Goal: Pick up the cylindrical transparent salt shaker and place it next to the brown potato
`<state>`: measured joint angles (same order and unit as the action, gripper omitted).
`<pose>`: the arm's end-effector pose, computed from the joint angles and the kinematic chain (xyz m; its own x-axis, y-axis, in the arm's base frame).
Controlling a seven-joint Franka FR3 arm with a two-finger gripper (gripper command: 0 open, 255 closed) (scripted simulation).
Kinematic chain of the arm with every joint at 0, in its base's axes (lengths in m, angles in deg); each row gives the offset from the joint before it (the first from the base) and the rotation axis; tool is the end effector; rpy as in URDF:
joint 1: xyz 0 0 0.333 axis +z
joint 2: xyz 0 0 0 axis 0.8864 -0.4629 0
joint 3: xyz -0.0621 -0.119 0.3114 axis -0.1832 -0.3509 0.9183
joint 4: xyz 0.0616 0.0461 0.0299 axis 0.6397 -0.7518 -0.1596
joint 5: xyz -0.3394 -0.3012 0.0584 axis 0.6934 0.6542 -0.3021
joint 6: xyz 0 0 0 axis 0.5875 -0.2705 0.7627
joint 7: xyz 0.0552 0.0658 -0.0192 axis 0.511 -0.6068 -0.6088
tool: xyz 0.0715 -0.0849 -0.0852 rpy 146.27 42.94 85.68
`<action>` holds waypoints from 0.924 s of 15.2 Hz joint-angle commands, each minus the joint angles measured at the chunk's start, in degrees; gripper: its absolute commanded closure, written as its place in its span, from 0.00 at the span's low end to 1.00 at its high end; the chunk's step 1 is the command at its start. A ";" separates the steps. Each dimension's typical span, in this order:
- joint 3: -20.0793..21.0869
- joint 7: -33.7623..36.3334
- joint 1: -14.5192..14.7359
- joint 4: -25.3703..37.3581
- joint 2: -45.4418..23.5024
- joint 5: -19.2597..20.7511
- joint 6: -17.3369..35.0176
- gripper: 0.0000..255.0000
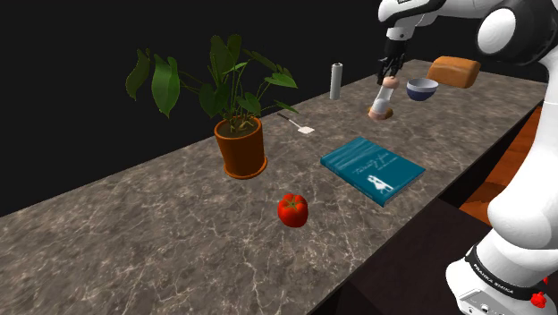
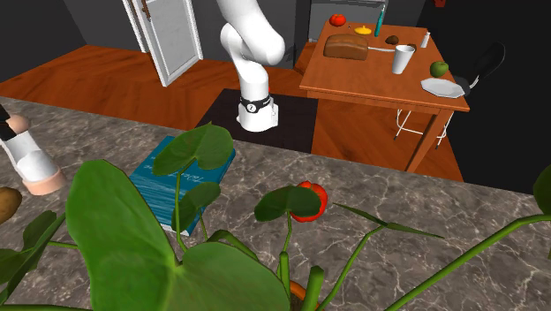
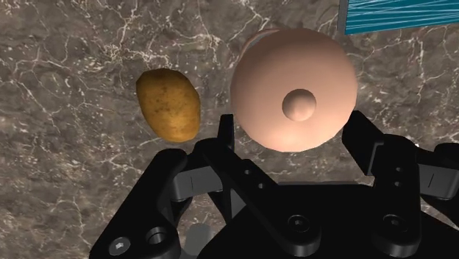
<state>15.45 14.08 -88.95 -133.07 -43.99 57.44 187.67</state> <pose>0.6275 -0.4077 0.4664 0.9916 -0.1124 0.0636 -0.1120 -0.9937 -0.0098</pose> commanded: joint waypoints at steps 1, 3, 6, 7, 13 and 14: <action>0.01 -0.15 -0.01 -1.41 -0.18 -0.07 1.63 1.00; 0.04 -0.23 0.03 -2.77 -0.31 -0.12 3.11 1.00; 0.08 -0.37 0.06 -4.67 -0.59 -0.22 5.29 1.00; 0.10 -0.42 0.07 -5.27 -0.71 -0.26 6.01 1.00; 0.21 -0.72 0.10 -8.49 -1.68 -0.53 10.18 1.00; 0.23 -0.78 0.10 -8.97 -1.88 -0.58 10.86 1.00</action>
<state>15.69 13.42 -88.81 -141.63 -45.73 56.92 197.94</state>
